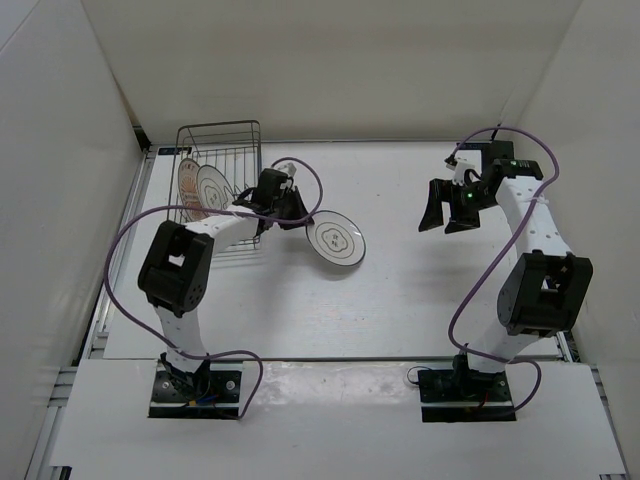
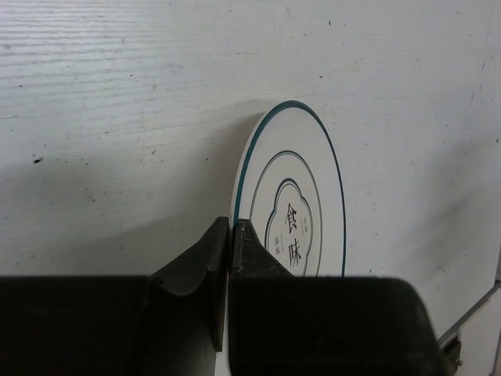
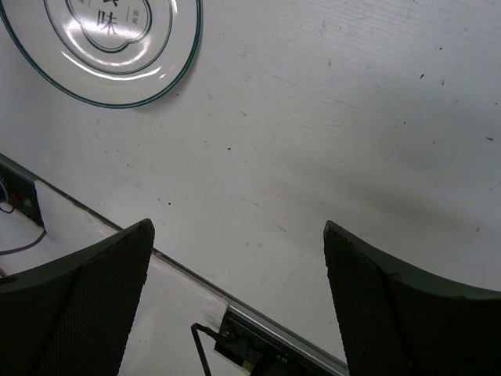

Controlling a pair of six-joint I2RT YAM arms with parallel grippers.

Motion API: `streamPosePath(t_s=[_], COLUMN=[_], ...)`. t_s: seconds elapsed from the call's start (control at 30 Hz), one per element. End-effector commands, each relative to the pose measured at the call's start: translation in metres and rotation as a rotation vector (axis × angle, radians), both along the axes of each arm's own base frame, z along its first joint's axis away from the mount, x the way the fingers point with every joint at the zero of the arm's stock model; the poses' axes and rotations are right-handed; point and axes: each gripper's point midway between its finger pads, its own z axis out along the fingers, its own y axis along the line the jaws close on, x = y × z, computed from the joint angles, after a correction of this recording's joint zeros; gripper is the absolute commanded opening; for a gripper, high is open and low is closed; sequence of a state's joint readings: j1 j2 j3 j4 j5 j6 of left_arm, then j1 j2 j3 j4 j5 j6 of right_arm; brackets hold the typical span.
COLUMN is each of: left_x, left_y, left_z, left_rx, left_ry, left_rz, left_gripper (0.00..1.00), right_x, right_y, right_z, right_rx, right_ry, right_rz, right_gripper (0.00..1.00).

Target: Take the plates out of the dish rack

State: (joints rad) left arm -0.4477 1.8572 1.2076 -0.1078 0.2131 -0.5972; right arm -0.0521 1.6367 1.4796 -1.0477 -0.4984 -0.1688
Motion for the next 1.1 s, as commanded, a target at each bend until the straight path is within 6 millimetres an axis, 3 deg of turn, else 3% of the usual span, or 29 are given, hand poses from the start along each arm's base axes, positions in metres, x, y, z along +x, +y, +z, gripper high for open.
streamPosePath(t_s=[0.0,0.2,0.5,0.77,1.07], left_x=[0.014,0.013,0.009,0.002,-0.001], left_y=[-0.024,-0.025,-0.023,-0.015,-0.003], left_z=[0.029,0.009,-0.011,-0.024,-0.029], left_rx=[-0.122,-0.14,-0.123,-0.072,0.019], left_ry=[-0.032,0.001,0.062,0.114,0.16], left_rz=[-0.033,-0.035,-0.026,-0.006,0.015], left_gripper=[0.0,0.03,0.27,0.38,0.62], right_x=[-0.005,-0.007,-0.01,-0.011,-0.013], right_y=[-0.002,-0.003,-0.005,-0.005,-0.005], right_z=[0.009,0.009,0.008,0.006,0.005], right_rx=[-0.01,-0.022,-0.034,-0.035,-0.03], right_ry=[-0.038,-0.05,-0.05,-0.046,-0.043], right_rz=[0.012,0.026,0.035,0.038,0.042], right_gripper=[0.9,0.9,0.9,0.9,0.9])
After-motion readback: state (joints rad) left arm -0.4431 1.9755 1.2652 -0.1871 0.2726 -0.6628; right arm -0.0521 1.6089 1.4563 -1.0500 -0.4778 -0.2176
